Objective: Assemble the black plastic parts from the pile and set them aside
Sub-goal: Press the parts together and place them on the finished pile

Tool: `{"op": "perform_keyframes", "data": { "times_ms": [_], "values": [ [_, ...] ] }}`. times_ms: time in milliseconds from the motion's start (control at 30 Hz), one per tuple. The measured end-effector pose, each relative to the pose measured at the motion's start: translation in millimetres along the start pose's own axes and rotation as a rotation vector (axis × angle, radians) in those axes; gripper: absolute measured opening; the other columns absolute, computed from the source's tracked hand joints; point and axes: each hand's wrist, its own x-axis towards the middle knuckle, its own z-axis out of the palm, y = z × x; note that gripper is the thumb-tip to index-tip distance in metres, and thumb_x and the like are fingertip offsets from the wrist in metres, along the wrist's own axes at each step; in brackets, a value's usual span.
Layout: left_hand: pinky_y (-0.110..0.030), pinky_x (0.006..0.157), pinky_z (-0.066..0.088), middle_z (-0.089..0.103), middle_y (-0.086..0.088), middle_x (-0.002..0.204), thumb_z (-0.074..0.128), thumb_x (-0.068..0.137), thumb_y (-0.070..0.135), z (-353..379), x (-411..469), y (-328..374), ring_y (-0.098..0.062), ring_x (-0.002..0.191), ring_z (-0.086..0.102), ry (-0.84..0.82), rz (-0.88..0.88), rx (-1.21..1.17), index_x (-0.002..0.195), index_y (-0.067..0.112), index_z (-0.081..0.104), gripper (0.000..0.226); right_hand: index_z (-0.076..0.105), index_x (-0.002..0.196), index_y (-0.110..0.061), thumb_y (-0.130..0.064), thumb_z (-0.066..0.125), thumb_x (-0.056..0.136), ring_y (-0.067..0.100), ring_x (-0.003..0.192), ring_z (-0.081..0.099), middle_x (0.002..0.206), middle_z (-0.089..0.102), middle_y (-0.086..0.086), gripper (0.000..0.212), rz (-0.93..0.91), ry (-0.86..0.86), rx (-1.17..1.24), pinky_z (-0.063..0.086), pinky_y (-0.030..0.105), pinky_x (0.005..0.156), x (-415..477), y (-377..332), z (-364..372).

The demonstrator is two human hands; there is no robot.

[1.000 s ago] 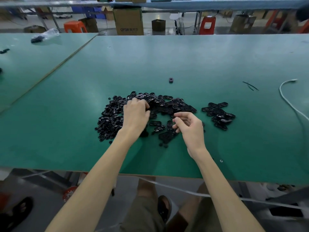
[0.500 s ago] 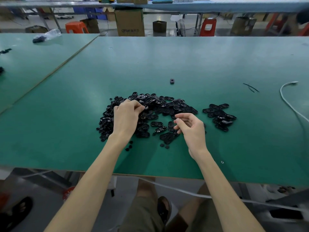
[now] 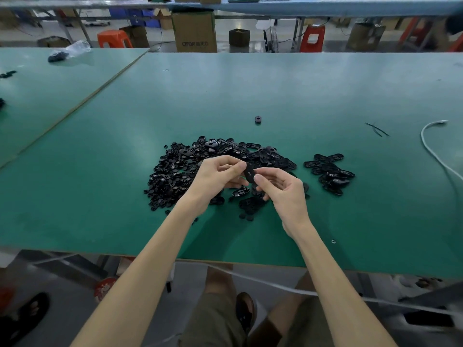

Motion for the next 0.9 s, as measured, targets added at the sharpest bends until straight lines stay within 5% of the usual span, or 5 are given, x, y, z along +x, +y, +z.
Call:
{"op": "perform_keyframes", "data": {
  "times_ms": [167, 267, 400, 533, 900],
  "values": [
    [-0.033, 0.071, 0.060, 0.079, -0.005, 0.088, 0.069, 0.100, 0.020, 0.4, -0.1, 3.0, -0.020, 0.072, 0.076, -0.020, 0.007, 0.130, 0.098, 0.011, 0.075, 0.011, 0.079, 0.101, -0.021, -0.011, 0.081, 0.091, 0.010, 0.071, 0.070, 0.086, 0.079, -0.001, 0.014, 0.015, -0.005, -0.002, 0.052, 0.021, 0.061, -0.1, 0.3, -1.3],
    [-0.023, 0.062, 0.056, 0.078, 0.001, 0.085, 0.071, 0.098, 0.022, -23.5, 5.5, 6.7, -0.012, 0.065, 0.072, 0.164, 0.083, 0.447, 0.097, 0.017, 0.075, 0.007, 0.078, 0.100, -0.021, -0.009, 0.079, 0.092, 0.009, 0.073, 0.069, 0.086, 0.079, -0.002, 0.015, 0.019, 0.010, 0.007, 0.053, 0.021, 0.061, -0.2, 1.0, -1.6],
    [-0.032, 0.081, 0.052, 0.070, 0.004, 0.089, 0.071, 0.098, 0.022, -62.9, 7.5, 6.1, -0.015, 0.085, 0.067, 0.393, 0.017, 0.810, 0.098, 0.019, 0.074, 0.004, 0.077, 0.101, -0.021, -0.007, 0.076, 0.094, 0.007, 0.075, 0.068, 0.084, 0.078, -0.007, 0.016, 0.031, 0.026, 0.000, 0.055, 0.023, 0.063, 0.4, 1.8, -1.6],
    [-0.033, 0.083, 0.050, 0.070, 0.001, 0.093, 0.077, 0.093, 0.018, -75.3, 6.2, 0.5, -0.019, 0.090, 0.066, 0.325, -0.107, 0.899, 0.096, 0.020, 0.074, 0.005, 0.076, 0.101, -0.022, -0.006, 0.075, 0.094, 0.006, 0.074, 0.068, 0.082, 0.077, -0.008, 0.018, 0.029, 0.031, -0.003, 0.055, 0.023, 0.063, 1.2, 1.6, -1.1],
    [-0.048, 0.103, 0.047, 0.073, -0.002, 0.092, 0.082, 0.086, 0.016, -63.1, 2.9, -3.1, -0.024, 0.094, 0.065, 0.386, -0.028, 0.970, 0.086, 0.017, 0.077, 0.006, 0.077, 0.101, -0.022, -0.007, 0.075, 0.094, 0.006, 0.075, 0.068, 0.085, 0.078, -0.006, 0.016, 0.034, 0.032, -0.019, 0.055, 0.022, 0.064, 1.2, 1.9, -1.0]
  ]
}}
